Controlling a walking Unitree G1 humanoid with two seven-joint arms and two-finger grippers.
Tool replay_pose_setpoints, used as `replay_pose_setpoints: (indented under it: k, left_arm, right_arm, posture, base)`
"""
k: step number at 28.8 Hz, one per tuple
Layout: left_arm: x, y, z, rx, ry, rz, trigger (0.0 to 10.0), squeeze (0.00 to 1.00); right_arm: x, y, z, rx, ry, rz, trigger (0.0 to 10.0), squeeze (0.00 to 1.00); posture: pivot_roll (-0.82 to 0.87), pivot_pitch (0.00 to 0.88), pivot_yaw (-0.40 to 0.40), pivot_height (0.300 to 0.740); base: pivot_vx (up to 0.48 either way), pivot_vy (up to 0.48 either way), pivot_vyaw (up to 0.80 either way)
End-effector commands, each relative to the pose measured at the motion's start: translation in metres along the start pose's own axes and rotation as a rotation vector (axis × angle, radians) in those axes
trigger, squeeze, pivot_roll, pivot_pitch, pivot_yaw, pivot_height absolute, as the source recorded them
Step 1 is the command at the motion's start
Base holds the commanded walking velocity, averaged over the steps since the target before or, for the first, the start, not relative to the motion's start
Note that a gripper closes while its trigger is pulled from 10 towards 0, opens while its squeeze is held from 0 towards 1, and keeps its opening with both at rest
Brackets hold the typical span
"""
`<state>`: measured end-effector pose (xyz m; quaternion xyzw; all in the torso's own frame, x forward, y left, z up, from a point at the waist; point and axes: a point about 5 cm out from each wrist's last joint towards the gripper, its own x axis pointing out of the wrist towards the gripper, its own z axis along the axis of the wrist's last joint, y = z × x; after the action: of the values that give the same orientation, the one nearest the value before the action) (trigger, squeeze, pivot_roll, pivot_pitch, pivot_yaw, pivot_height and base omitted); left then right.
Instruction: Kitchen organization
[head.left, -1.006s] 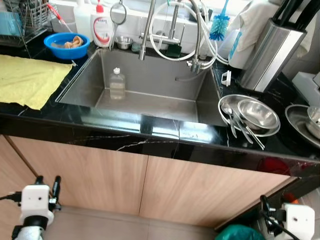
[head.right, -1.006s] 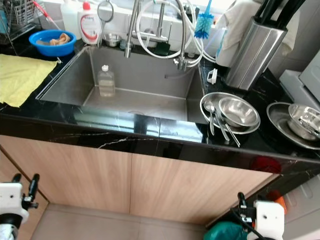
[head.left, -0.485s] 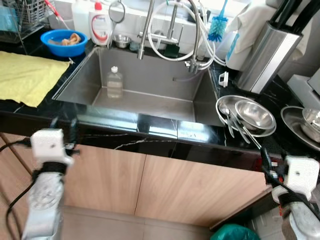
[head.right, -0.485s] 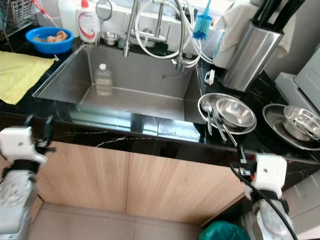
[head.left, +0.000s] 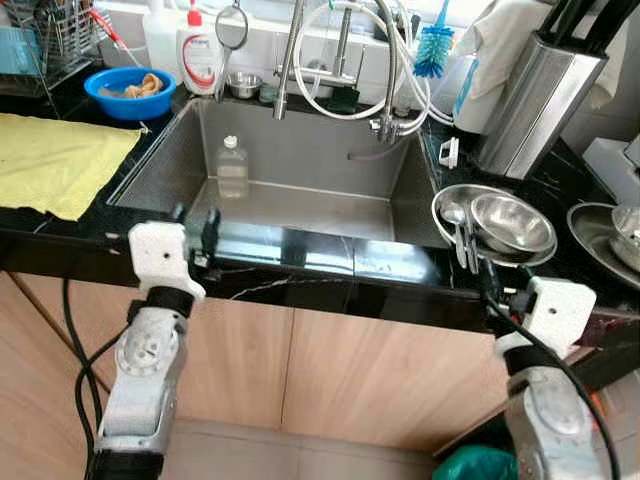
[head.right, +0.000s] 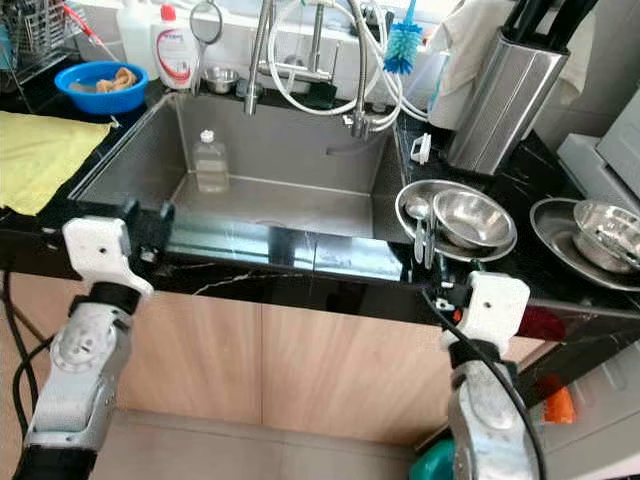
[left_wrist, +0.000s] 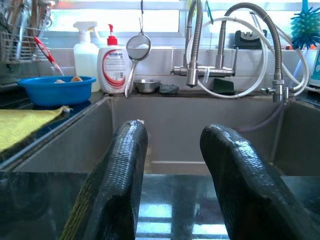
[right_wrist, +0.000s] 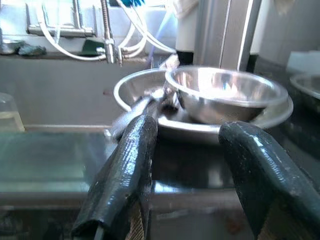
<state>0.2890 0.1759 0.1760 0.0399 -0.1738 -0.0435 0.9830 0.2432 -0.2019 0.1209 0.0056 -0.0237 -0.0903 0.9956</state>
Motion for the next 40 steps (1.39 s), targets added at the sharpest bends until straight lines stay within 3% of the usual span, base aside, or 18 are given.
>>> replay_pose_setpoints:
  k: [1,4,6,10,17,23,28,29,30,35,40]
  left_arm:
    - [0.005,-0.002,0.01,-0.003,-0.027,-0.035,10.0,0.0]
    - [0.008,-0.003,0.013,-0.015,-0.032,-0.046,10.0,0.0]
    - [0.016,-0.003,0.02,-0.027,-0.044,-0.076,10.0,0.0]
    - [0.021,-0.005,0.024,-0.04,-0.052,-0.09,10.0,0.0]
    - [0.029,-0.02,0.029,-0.145,-0.079,-0.075,10.0,0.0]
    - [0.032,-0.027,0.033,-0.163,-0.085,-0.097,10.0,0.0]
    - [0.04,-0.013,0.041,-0.176,-0.116,-0.056,10.0,0.0]
    - [0.042,-0.012,0.039,-0.166,-0.117,-0.052,10.0,0.0]
    - [0.042,-0.013,0.039,-0.169,-0.118,-0.05,10.0,0.0]
    - [0.042,-0.02,0.036,-0.168,-0.113,-0.052,10.0,0.0]
    - [0.039,-0.021,0.032,-0.161,-0.098,-0.055,10.0,0.0]
  right_arm:
    - [-0.005,0.001,0.001,0.0,-0.011,-0.039,10.0,0.0]
    - [-0.007,0.004,0.003,0.018,-0.018,-0.05,10.0,0.0]
    - [-0.005,0.02,0.014,0.046,-0.065,-0.029,10.0,0.0]
    - [-0.003,0.028,0.023,0.066,-0.099,-0.032,10.0,0.0]
    - [0.005,0.025,0.045,0.045,-0.17,-0.017,10.0,0.0]
    - [0.011,0.017,0.054,0.031,-0.209,-0.049,10.0,0.0]
    - [0.021,0.034,0.065,0.052,-0.243,0.055,10.0,0.0]
    - [0.024,0.04,0.069,0.062,-0.254,0.088,10.0,0.94]
    - [0.026,0.042,0.07,0.07,-0.256,0.102,10.0,1.0]
    - [0.032,0.049,0.072,0.073,-0.258,0.144,10.0,1.0]
    - [0.028,0.054,0.067,0.079,-0.229,0.159,10.0,1.0]
  posture:
    - [0.08,0.0,-0.042,0.74]
    - [0.07,0.0,-0.013,0.74]
    - [0.06,0.0,0.025,0.74]
    - [0.04,0.0,0.029,0.74]
    - [0.01,0.0,0.005,0.74]
    - [0.02,0.0,0.021,0.74]
    - [0.03,0.0,0.002,0.74]
    - [0.04,0.0,-0.006,0.74]
    - [0.04,0.0,-0.016,0.74]
    - [0.05,0.0,-0.032,0.74]
    - [0.04,0.0,-0.038,0.74]
  base:
    - [0.0,0.0,0.0]
    - [0.0,0.0,0.0]
    - [0.0,0.0,0.0]
    - [0.0,0.0,0.0]
    - [0.0,0.0,0.0]
    - [0.0,0.0,0.0]
    - [0.0,0.0,0.0]
    - [0.0,0.0,0.0]
    - [0.0,0.0,0.0]
    - [0.0,0.0,0.0]
    - [0.0,0.0,0.0]
